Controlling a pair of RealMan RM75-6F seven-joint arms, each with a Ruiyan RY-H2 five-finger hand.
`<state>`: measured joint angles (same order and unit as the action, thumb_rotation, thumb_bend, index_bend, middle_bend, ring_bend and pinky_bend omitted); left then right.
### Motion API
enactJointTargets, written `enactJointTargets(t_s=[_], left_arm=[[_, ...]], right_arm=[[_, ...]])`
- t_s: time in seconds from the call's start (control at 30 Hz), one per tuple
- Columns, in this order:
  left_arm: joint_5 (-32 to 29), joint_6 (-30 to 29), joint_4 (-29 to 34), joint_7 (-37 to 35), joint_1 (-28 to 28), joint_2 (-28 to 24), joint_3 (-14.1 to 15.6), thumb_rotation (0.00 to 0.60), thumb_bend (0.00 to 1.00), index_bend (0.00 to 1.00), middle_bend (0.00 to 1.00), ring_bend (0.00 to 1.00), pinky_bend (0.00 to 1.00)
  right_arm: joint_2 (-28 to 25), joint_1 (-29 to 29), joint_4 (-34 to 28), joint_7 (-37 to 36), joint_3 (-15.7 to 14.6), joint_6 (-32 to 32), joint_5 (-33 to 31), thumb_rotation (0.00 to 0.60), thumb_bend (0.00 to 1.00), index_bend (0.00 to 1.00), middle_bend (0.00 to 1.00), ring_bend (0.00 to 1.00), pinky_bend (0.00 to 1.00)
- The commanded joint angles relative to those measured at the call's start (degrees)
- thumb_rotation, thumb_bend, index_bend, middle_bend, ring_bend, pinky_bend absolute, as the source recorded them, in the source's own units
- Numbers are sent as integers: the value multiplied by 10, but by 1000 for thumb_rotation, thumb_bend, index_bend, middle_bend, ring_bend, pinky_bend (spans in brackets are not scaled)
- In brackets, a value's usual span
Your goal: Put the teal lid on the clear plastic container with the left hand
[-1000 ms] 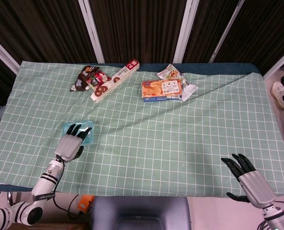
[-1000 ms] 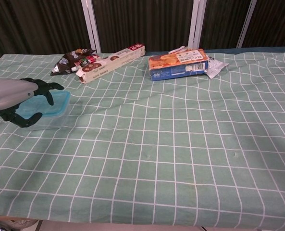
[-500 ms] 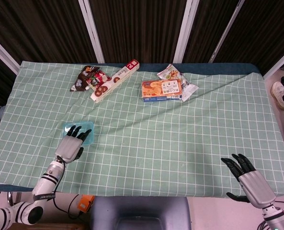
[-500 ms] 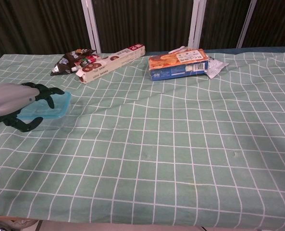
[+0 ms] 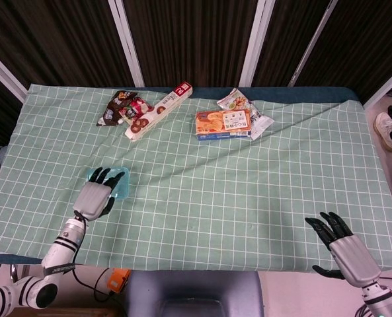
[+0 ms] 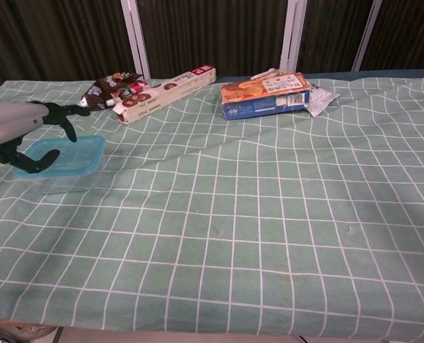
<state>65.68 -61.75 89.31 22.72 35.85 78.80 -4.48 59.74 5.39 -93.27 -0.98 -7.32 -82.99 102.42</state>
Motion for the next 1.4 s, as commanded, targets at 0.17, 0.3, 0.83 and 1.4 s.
enactJointTargets(t_s=[0.17, 0.3, 0.83, 1.4], left_arm=[[15, -15, 40, -26, -23, -45, 2, 600, 585, 0, 285, 56, 56], [19, -13, 41, -36, -37, -52, 15, 600, 581, 0, 302, 76, 58], [20, 11, -8, -37, -49, -26, 28, 600, 580, 0, 267, 70, 59], [15, 32, -30, -28, -51, -10, 29, 600, 580, 0, 270, 71, 61]], right_arm=[[0, -1, 1, -1, -1, -2, 2, 600, 186, 155, 259, 0, 0], [1, -1, 1, 1, 0, -1, 1, 600, 186, 155, 259, 0, 0], [1, -2, 0, 2, 0, -2, 0, 600, 186, 155, 259, 0, 0], [1, -1, -1, 3, 1, 0, -2, 600, 186, 155, 259, 0, 0]])
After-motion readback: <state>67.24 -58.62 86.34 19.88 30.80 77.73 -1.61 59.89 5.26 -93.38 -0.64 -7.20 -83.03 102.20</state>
